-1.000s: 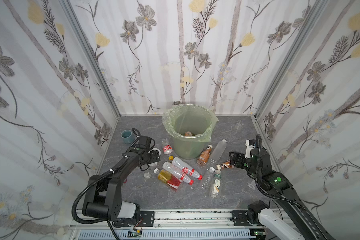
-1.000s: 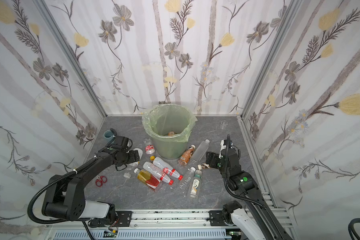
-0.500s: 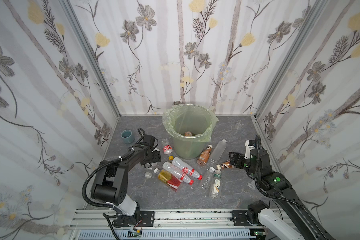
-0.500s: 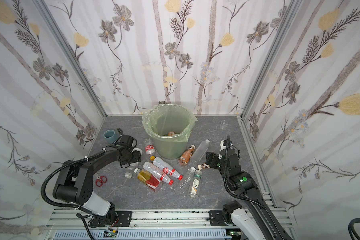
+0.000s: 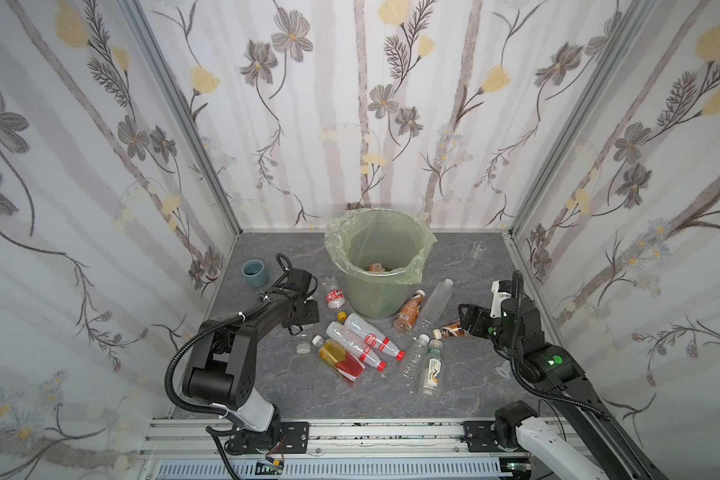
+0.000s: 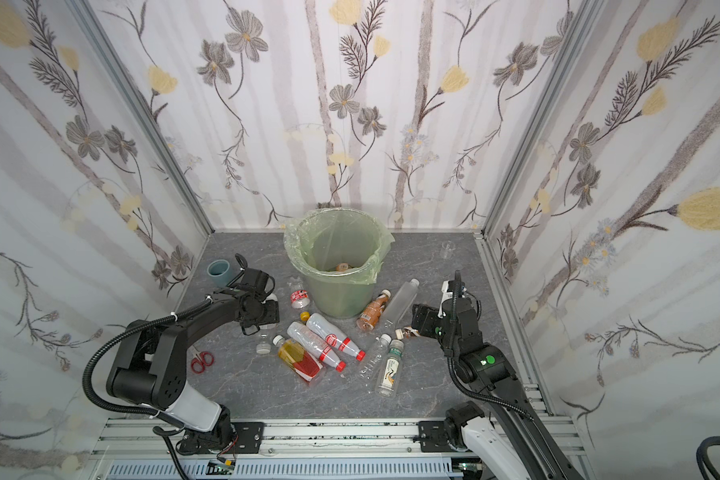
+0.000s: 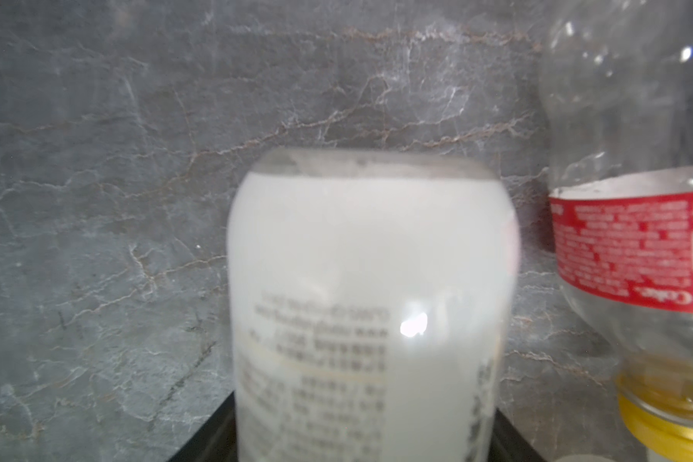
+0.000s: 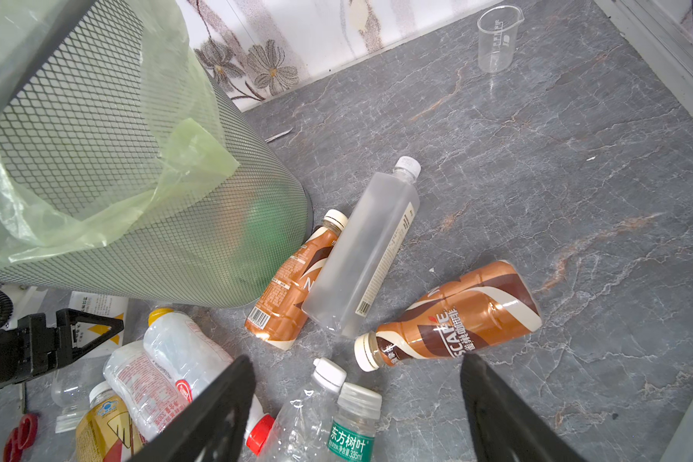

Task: Put the plastic bottles in the bin
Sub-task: 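Lift the white-labelled bottle with the left gripper and carry it over the bin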

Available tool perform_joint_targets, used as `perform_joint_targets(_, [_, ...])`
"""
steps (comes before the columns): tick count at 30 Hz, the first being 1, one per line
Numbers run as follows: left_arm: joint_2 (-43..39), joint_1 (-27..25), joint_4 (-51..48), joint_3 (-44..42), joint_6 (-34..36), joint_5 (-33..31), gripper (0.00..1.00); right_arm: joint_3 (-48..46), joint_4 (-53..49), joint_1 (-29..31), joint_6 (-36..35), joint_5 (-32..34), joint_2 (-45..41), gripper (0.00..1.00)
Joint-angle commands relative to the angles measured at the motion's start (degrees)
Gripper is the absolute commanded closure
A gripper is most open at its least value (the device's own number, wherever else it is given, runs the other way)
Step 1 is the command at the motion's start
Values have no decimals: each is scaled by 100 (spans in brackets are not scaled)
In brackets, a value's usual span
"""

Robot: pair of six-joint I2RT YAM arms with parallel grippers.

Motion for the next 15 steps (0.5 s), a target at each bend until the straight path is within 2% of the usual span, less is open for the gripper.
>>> perform_joint_targets(1, [-114,1,44,54,78,-139,32,-13,283,0,63,-5,-6,18])
perform_joint_targets(15, [-1020,109,-212,545,279,77,33,-23,196,1,30,23,-75,18])
